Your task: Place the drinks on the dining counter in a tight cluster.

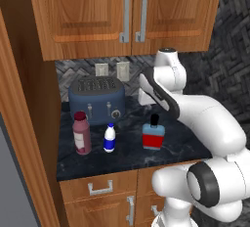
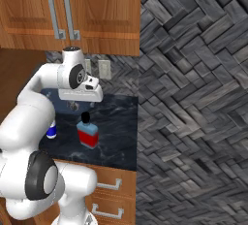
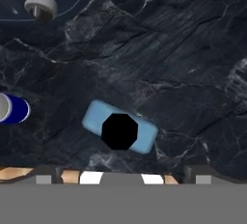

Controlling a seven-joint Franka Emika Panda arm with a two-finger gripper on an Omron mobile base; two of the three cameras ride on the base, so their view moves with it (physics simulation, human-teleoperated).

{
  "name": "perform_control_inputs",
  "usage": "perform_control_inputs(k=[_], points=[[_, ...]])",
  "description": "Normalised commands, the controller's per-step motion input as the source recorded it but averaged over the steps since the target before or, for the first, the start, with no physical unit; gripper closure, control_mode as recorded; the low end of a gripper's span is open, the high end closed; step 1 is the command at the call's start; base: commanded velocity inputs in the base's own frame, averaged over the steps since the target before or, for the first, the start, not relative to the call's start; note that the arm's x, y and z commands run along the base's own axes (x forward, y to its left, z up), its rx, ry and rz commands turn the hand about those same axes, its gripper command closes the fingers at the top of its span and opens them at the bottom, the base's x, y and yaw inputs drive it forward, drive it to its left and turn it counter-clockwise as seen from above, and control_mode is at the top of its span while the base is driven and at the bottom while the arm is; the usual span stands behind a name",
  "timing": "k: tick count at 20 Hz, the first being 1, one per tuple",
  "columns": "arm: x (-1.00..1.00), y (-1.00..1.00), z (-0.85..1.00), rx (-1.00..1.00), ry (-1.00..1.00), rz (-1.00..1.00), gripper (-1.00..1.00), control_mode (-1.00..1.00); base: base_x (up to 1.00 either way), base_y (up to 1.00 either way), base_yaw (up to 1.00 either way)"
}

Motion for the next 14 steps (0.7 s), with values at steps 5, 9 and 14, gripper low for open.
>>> perform_control_inputs(k=[5,9,14], points=[[0.10,0.00,-0.12,0.00,0.00,0.00,-1.00,-1.00,0.00,0.00,0.00],[0.00,0.00,-0.13,0.00,0.00,0.00,-1.00,-1.00,0.00,0.00,0.00],[0.00,0.00,-0.21,0.00,0.00,0.00,-1.00,-1.00,0.00,0.00,0.00]])
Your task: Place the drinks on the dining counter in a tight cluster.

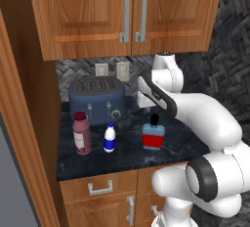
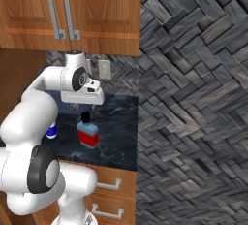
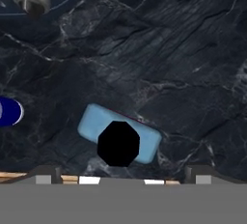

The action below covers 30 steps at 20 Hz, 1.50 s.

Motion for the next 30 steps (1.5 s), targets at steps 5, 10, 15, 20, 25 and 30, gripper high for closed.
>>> perform_control_inputs(k=[5,10,15,20,25,30], points=[[0.03,0.00,-0.22,0.00,0.01,0.00,-1.00,-1.00,0.00,0.00,0.00],[0.03,0.00,-0.20,0.00,0.00,0.00,-1.00,-1.00,0.00,0.00,0.00],[0.04,0.00,-0.23,0.00,0.00,0.00,-1.00,-1.00,0.00,0.00,0.00],[0.01,0.02,-0.22,0.00,0.00,0.00,-1.00,-1.00,0.00,0.00,0.00],[0.00,0.00,-0.22,0.00,0.00,0.00,-1.00,-1.00,0.00,0.00,0.00],[0.00,0.00,-0.12,0.00,0.01,0.00,-1.00,-1.00,0.00,0.00,0.00]])
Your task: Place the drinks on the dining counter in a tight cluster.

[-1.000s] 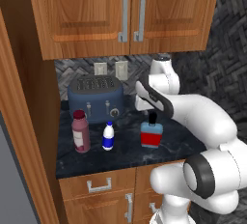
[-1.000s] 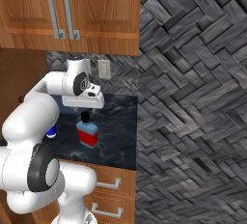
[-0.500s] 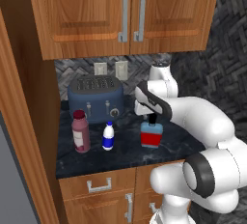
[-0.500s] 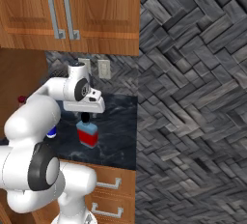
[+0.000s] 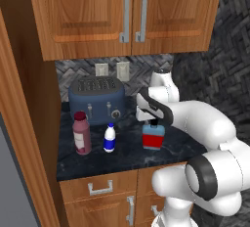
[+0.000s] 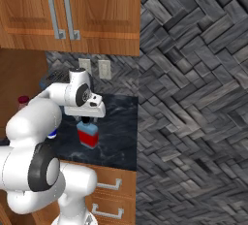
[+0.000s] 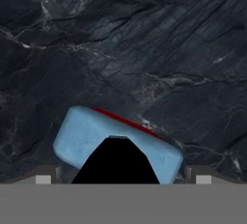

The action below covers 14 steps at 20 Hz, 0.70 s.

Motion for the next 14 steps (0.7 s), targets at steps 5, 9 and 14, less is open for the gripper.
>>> perform_control_inputs(k=[5,9,14], points=[[0.00,0.00,0.00,0.00,0.00,0.00,1.00,-1.00,0.00,0.00,0.00],[0.00,0.00,0.00,0.00,0.00,0.00,1.00,-1.00,0.00,0.00,0.00],[-0.04,0.00,0.00,0.01,0.00,0.00,1.00,-1.00,0.00,0.00,0.00]])
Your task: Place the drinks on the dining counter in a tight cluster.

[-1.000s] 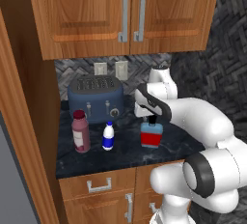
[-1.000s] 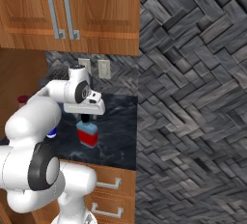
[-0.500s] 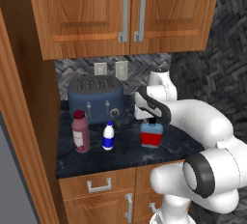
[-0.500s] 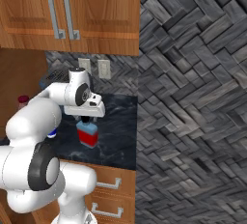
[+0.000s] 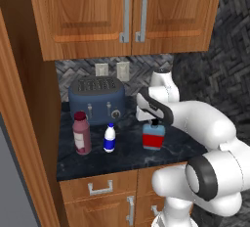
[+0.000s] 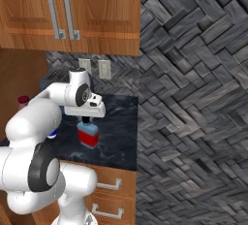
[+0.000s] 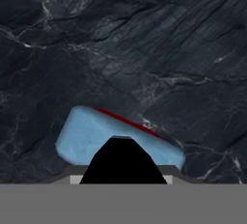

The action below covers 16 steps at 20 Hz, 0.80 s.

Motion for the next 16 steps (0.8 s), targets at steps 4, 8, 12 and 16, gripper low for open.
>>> perform_control_inputs(k=[4,8,12,16], points=[[-0.64,0.00,0.24,0.08,-0.02,0.03,1.00,-1.00,0.00,0.00,0.00],[-0.90,-0.01,0.71,0.08,-0.07,0.05,1.00,-1.00,0.00,0.00,0.00],[-0.74,0.00,0.87,0.03,-0.05,0.07,1.00,-1.00,0.00,0.00,0.00],[-0.52,0.00,0.67,0.00,-0.05,0.02,1.00,-1.00,0.00,0.00,0.00]])
